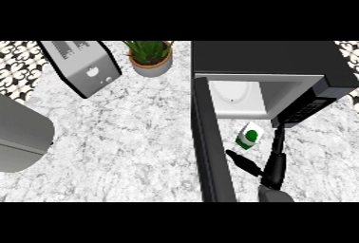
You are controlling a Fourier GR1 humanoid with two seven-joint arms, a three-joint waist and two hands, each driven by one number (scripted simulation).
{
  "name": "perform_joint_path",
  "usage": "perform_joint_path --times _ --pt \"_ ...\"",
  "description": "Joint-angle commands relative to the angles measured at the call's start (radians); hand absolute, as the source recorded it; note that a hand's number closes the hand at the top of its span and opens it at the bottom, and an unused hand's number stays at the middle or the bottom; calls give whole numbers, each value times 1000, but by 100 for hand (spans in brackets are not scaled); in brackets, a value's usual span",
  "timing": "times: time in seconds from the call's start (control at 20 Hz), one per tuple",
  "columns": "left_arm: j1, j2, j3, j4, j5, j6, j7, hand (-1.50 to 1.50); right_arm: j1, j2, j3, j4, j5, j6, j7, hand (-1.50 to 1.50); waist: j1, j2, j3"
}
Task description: Pick up the milk, place it into the microwave and close the microwave
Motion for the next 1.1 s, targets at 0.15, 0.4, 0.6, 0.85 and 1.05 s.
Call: perform_joint_path --times 0.15,0.4,0.6,0.85,1.05 --pt "67 -9 -29 -59 58 5 -40 -150 -122 -33 -105 240 -50 78 -140 -150 6 1 0" --pt "57 5 42 -47 108 -48 -20 -150 -147 -72 -152 346 -70 188 -245 150 7 2 1" --pt "54 -9 -2 -66 60 -30 -38 -150 -207 -58 -106 402 13 114 -298 150 13 3 1" --pt "31 25 83 -60 141 -33 10 -150 -309 1 -158 459 -23 87 -365 150 13 3 1" --pt "72 -8 62 -34 115 -90 -53 -150 -229 -66 -116 414 2 277 -374 150 7 -2 0"
